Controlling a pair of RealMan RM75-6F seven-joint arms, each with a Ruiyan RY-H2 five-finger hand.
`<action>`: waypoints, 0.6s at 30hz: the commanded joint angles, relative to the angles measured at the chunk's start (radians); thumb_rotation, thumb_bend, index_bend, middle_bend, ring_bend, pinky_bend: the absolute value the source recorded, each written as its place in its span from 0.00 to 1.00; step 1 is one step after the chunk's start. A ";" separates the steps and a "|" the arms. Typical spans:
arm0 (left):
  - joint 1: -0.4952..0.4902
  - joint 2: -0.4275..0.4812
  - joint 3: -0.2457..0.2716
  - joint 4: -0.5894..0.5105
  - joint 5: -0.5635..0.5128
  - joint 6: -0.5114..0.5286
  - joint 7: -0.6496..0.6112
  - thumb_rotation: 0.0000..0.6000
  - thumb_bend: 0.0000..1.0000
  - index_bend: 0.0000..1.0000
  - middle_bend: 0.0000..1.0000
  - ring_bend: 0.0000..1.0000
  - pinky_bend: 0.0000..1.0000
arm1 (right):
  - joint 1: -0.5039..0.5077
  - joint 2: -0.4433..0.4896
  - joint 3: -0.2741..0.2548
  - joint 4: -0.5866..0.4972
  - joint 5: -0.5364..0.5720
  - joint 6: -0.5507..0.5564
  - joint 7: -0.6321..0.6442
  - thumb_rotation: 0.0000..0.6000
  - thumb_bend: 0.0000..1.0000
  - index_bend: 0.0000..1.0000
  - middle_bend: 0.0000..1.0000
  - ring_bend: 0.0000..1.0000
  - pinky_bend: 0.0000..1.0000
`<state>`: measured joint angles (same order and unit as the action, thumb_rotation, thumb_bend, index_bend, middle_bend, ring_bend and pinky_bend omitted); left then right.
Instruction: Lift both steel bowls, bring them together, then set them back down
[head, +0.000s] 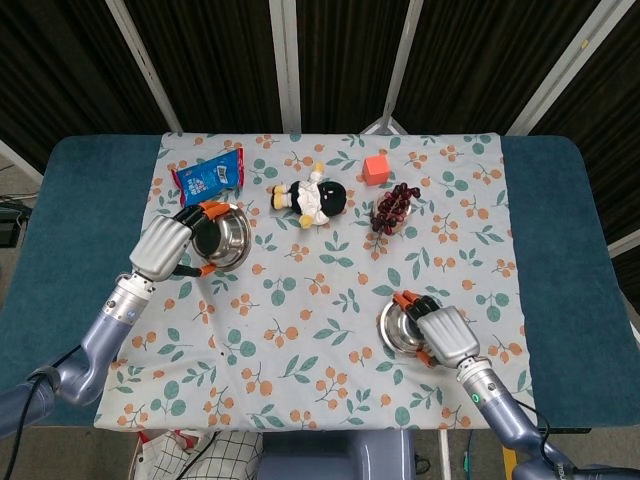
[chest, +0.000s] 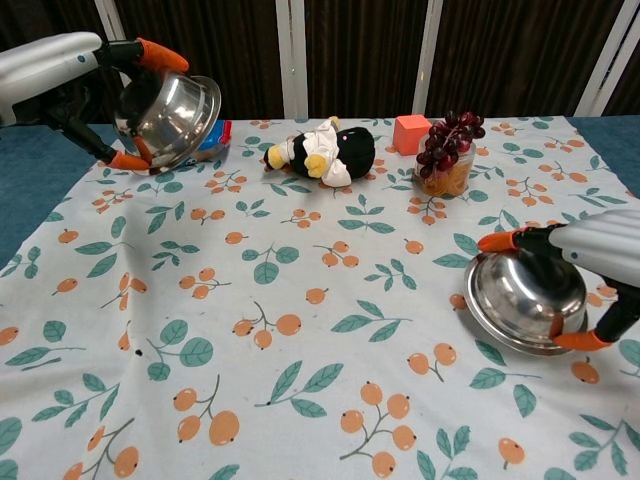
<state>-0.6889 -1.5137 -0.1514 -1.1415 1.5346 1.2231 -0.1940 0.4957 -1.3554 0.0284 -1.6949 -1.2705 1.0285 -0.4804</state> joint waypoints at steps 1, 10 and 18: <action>-0.002 -0.008 0.001 0.007 0.011 0.014 -0.018 1.00 0.42 0.56 0.62 0.51 0.71 | -0.007 0.017 0.025 -0.021 -0.026 0.026 0.070 1.00 0.33 0.94 0.82 0.87 1.00; -0.006 -0.060 -0.002 0.032 0.067 0.116 -0.227 1.00 0.42 0.57 0.62 0.51 0.71 | -0.004 0.092 0.096 -0.084 -0.060 0.032 0.354 1.00 0.33 0.95 0.83 0.89 1.00; -0.025 -0.070 0.007 0.010 0.119 0.164 -0.386 1.00 0.42 0.56 0.62 0.51 0.71 | -0.008 0.159 0.214 -0.080 -0.060 -0.006 0.980 1.00 0.33 0.95 0.83 0.89 1.00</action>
<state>-0.7047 -1.5808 -0.1483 -1.1194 1.6354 1.3728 -0.5565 0.4864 -1.2558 0.1593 -1.7688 -1.3302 1.0640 0.1363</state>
